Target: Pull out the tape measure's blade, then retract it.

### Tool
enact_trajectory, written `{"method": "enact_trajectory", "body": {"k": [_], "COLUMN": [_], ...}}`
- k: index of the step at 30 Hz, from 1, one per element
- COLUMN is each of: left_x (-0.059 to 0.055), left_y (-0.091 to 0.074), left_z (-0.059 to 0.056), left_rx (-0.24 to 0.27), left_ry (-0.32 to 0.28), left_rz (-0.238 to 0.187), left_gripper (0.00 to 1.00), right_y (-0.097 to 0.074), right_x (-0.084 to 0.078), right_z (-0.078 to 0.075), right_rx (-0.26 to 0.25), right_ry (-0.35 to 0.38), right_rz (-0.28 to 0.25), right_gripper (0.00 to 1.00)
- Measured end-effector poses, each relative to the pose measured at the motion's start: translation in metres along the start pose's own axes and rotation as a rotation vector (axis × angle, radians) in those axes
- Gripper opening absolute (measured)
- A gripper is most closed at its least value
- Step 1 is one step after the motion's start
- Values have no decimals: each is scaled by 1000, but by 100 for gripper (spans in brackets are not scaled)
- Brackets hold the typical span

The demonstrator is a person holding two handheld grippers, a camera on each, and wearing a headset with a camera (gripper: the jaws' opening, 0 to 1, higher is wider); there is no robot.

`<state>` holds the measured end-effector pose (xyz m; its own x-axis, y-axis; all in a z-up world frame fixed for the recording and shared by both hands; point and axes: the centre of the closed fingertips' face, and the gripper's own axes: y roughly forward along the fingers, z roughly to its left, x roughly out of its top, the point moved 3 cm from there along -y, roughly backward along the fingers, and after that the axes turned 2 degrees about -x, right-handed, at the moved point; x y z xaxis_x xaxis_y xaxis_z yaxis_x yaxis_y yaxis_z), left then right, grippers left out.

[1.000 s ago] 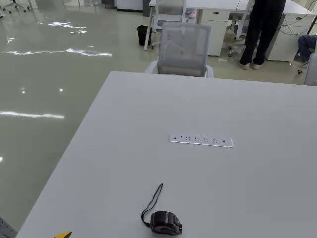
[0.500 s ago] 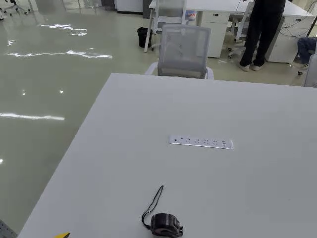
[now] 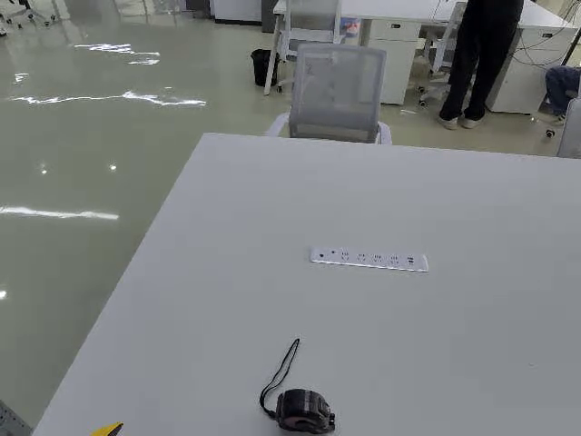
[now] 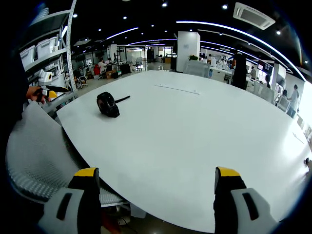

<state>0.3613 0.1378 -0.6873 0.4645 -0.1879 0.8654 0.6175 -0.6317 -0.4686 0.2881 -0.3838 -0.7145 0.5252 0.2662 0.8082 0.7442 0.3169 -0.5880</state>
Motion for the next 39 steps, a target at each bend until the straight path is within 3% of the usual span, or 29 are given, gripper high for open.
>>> {"method": "enact_trajectory", "body": {"k": [6,17,30,39], "left_x": [-3,14,16,27], "left_y": [3,21,33,48], "left_z": [2,-3,-13,-15], "left_rx": [-11,-47,-78,-103], "left_ry": [4,46,62,102], "left_rz": [13,33,50,62], "left_gripper": [99,99,99,99], "right_y": [2,5,12,20], "right_x": [0,0,-3,4], "right_z": [-1,-2,2,5], "right_rx": [2,6,45,65], "right_ry": [-4,-13,-22,-45], "right_rz": [0,8,37,39], "right_gripper": [100,100,100,100]}}
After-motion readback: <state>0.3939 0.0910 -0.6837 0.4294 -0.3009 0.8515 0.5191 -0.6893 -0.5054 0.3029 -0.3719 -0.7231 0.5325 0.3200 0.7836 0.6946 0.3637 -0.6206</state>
